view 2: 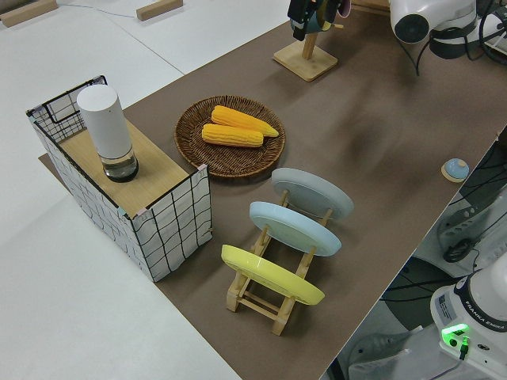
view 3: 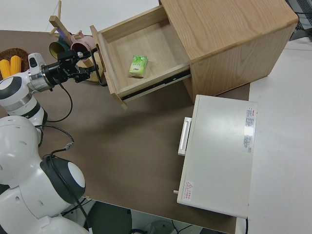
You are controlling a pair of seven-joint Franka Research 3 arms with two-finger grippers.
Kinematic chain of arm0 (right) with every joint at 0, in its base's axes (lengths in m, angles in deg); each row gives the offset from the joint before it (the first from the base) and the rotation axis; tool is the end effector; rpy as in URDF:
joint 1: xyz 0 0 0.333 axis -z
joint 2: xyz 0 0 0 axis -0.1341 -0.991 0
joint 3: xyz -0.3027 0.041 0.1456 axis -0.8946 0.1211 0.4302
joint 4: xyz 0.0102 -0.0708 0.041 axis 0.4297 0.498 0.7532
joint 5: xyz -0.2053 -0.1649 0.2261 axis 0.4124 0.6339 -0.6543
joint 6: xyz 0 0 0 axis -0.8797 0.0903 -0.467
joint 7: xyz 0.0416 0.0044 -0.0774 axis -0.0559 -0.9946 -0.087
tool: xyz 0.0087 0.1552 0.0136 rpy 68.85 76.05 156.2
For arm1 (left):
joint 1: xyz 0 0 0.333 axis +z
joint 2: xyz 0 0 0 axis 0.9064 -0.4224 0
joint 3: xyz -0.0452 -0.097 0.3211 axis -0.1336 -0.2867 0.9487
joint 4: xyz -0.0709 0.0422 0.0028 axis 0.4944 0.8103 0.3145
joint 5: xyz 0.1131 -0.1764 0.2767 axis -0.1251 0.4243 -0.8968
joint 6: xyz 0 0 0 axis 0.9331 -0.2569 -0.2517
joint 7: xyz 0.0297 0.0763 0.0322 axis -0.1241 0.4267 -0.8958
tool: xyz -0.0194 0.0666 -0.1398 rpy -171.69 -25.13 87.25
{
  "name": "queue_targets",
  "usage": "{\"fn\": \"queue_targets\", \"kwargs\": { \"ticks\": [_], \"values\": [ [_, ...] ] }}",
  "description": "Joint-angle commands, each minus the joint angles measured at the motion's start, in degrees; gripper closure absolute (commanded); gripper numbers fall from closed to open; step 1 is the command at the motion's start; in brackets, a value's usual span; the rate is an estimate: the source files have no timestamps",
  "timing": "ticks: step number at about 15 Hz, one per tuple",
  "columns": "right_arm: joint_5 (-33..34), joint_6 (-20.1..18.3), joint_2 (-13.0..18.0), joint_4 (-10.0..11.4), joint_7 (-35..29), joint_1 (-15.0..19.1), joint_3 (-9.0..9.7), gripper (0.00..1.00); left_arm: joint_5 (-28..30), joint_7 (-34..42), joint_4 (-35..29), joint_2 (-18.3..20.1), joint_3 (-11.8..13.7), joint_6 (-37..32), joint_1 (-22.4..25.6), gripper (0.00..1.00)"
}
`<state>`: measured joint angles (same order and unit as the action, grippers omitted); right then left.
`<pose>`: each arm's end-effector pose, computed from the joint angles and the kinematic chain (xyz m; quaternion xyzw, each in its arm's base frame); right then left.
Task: Slide drawer open with right arm
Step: 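Open the right gripper and release the drawer handle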
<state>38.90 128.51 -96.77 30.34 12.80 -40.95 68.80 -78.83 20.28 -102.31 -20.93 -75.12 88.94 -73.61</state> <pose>0.5774 0.2926 0.4457 0.7039 0.1828 0.1648 0.6663 0.5225 -0.0032 0.6100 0.9996 -0.0239 0.0127 0.0063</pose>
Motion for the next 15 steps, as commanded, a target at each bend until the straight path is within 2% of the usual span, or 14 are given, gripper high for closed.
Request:
{"fn": "queue_targets", "kwargs": {
  "ticks": [1, 4, 6, 8, 12, 15],
  "values": [
    [-2.4, 0.8, 0.3, -0.3, -2.0, -0.6, -0.38, 0.019, -0.7, 0.4, 1.2, -0.8, 1.0, 0.0, -1.0, 0.00],
    [-4.5, 0.8, 0.5, -0.8, -2.5, -0.7, -0.29, 0.019, -0.7, 0.4, 1.2, -0.8, 1.0, 0.0, -1.0, 0.00],
    [-6.7, 0.8, 0.7, -2.7, -2.4, -0.8, -0.12, 0.019, -0.7, 0.4, 1.2, -0.8, 1.0, 0.0, -1.0, 0.00],
    [-7.5, 0.8, 0.8, -3.5, -2.2, -1.6, 0.06, 0.019, -0.7, 0.4, 1.2, -0.8, 1.0, 0.0, -1.0, 0.00],
    [-13.2, 0.9, 1.0, -8.8, -1.3, -1.6, 0.06, 0.019, -0.7, 0.4, 1.2, -0.8, 1.0, 0.0, -1.0, 0.00],
    [-17.4, 1.7, 2.5, -11.1, -0.7, -1.2, 0.06, 0.019, -0.7, 0.4, 1.2, -0.8, 1.0, 0.0, -1.0, 0.00]
  ]
}}
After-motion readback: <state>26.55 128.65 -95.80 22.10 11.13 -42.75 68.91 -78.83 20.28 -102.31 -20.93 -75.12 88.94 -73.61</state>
